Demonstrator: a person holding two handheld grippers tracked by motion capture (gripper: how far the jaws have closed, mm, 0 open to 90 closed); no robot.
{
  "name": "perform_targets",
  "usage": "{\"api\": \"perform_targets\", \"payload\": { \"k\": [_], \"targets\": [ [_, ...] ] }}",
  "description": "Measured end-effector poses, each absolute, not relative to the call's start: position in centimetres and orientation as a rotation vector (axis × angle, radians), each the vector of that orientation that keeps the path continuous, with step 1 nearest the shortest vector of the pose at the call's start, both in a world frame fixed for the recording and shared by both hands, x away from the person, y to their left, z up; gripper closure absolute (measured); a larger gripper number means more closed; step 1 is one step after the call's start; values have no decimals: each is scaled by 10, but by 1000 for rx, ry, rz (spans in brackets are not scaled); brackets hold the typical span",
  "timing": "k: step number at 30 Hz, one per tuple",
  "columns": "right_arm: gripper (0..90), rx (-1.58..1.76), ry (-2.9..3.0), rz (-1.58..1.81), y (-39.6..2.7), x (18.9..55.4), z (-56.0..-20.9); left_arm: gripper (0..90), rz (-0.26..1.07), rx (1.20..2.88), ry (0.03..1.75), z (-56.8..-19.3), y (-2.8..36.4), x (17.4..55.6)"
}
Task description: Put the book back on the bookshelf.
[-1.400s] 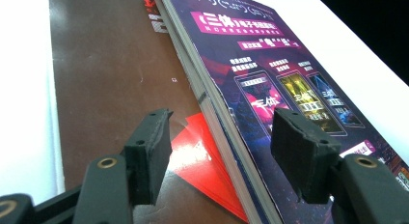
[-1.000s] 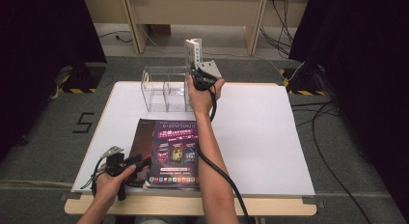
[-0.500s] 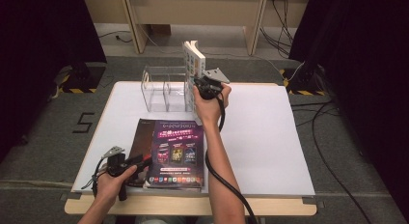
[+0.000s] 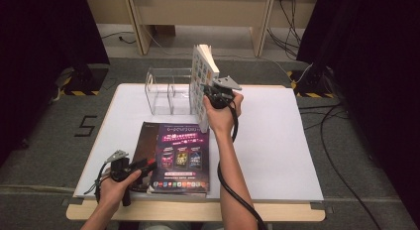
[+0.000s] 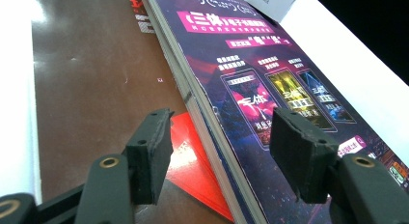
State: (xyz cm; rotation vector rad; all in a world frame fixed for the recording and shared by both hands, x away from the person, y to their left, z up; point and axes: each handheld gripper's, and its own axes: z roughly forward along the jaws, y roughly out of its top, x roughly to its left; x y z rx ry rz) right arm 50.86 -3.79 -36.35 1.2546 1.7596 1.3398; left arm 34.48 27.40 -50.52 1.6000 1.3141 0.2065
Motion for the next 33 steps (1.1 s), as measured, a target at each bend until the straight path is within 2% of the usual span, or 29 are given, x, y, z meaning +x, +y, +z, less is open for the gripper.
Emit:
{"api": "perform_targets", "payload": {
  "k": [10,20,28,33],
  "targets": [
    [676,1224,1715,1410,-44,506,-360,399,207,1602,1313,-505,274,344],
    [667,1221,1683,1445,-52,513,-339,400,206,1608,1307,-505,271,344],
    [607,1274,1706,1501,-58,520,-336,400,205,1606,1308,-505,272,345],
    [611,1293,1719,1512,-64,522,-330,400,204,1603,1310,-506,272,345]
  ]
}}
